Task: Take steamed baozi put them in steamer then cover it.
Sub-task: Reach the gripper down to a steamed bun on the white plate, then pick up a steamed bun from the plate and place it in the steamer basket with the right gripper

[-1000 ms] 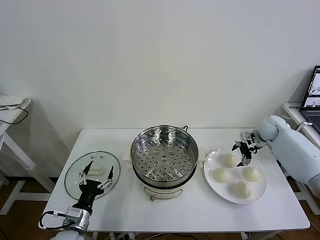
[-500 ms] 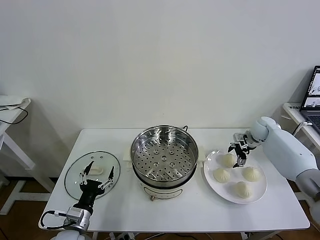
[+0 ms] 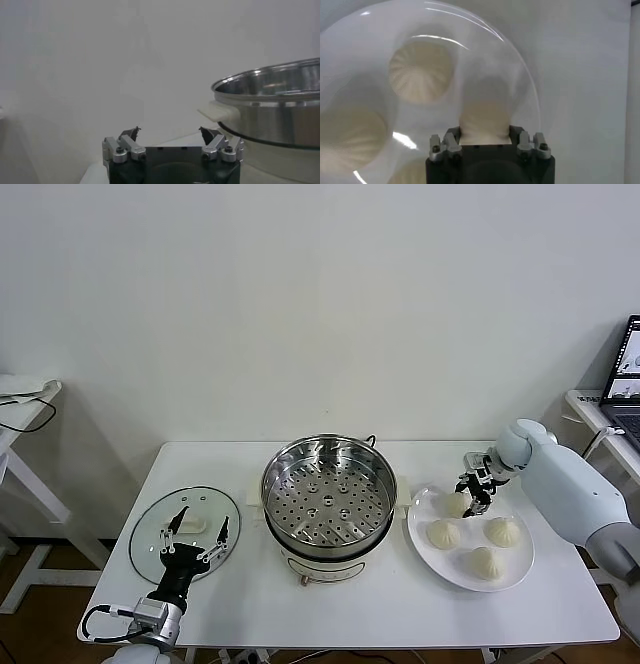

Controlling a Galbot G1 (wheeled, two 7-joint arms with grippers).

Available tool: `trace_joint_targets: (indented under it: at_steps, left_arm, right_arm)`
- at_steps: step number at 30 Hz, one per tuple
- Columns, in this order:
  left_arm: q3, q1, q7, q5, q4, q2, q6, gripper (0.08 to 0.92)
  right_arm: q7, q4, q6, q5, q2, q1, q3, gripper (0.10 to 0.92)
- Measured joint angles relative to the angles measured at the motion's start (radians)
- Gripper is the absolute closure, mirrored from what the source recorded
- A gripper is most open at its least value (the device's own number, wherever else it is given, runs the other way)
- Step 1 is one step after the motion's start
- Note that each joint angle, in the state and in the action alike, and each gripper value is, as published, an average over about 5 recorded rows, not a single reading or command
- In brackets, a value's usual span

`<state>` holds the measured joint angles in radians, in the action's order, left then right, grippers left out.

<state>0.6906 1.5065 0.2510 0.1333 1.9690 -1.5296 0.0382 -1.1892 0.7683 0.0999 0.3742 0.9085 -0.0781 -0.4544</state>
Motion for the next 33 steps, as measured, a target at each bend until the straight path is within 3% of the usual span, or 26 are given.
trace_joint_targets:
  at_steps: [7,19,33]
  left_arm:
    - [-0.003,0.006,-0.001,0.000,0.010,0.003,-0.001,0.177]
    - [-0.012,0.023,-0.004,0.012,0.030,0.009,-0.006,0.177]
    - [0.006,0.041,-0.003,0.014,0.046,0.024,-0.008,0.177]
  right_arm:
    - [-0.026,0.099,0.022,-0.071,-0.070,0.052,-0.062,0.381]
    - [-0.115,0.393,0.159,-0.238,-0.197,0.344,-0.312,0.378]
    - [-0.110,0.646,0.307,-0.372,-0.060,0.775,-0.691,0.372]
